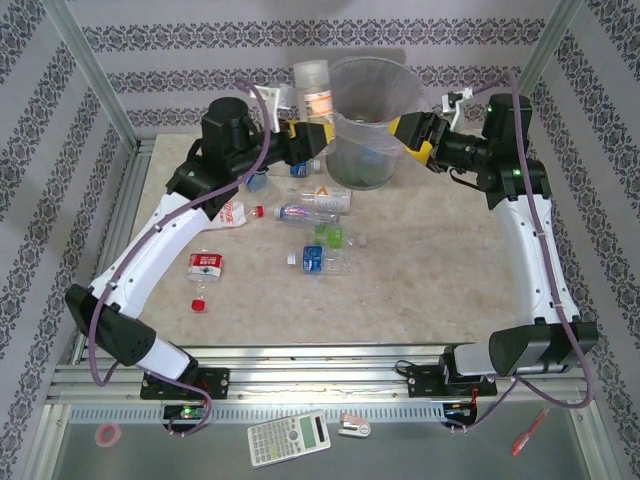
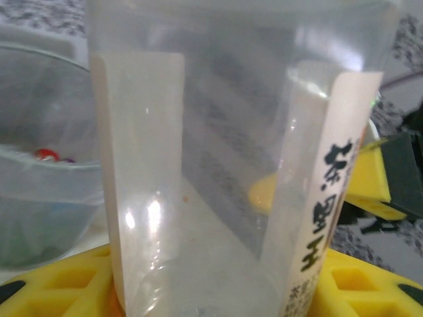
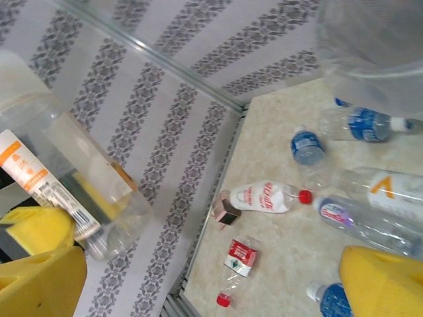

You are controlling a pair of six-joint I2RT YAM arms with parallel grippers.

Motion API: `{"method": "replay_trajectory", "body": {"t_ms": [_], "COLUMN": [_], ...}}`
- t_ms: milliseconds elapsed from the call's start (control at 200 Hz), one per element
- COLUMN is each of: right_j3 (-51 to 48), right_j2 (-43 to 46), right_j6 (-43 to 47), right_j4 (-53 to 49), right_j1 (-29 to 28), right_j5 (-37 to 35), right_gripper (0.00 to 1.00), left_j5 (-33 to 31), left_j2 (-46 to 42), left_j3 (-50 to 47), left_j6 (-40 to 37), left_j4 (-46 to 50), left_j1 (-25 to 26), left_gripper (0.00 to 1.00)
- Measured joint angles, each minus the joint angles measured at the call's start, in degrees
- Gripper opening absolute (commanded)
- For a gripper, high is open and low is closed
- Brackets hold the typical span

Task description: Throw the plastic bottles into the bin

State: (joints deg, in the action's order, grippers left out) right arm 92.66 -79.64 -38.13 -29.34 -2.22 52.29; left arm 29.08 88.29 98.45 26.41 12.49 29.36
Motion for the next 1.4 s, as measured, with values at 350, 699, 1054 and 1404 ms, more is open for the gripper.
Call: {"method": "replay_trajectory", "body": {"t_ms": [350, 699, 1054, 1404], "right_j3": [4.87, 6.12, 6.27, 7.02], "right_j2": [-0.57, -4.76, -5.60, -5.64], "right_j6": [4.31, 8.79, 10.88, 9.94], "right_j4": [3.23, 3.45, 3.96, 5.27], "right_j1": [-6.32, -8.61, -10.97, -11.17], "right_j5": [2.75, 2.89, 2.84, 1.49], "right_gripper": [0.97, 0.93, 0.65, 0.49], "left_j5": [5.14, 8.68, 10.21, 9.29], "left_j2": [5.75, 6.01, 6.47, 6.82], "left_j3": [5.64, 6.84, 6.99, 7.72], "left_j6": [-5.95, -7.96, -8.04, -8.90], "left_j4": [9.38, 12.61, 14.21, 15.13], "left_j1": [2.95, 4.83, 5.11, 5.18], "left_gripper": [0.48, 0.46, 0.45, 1.00]}}
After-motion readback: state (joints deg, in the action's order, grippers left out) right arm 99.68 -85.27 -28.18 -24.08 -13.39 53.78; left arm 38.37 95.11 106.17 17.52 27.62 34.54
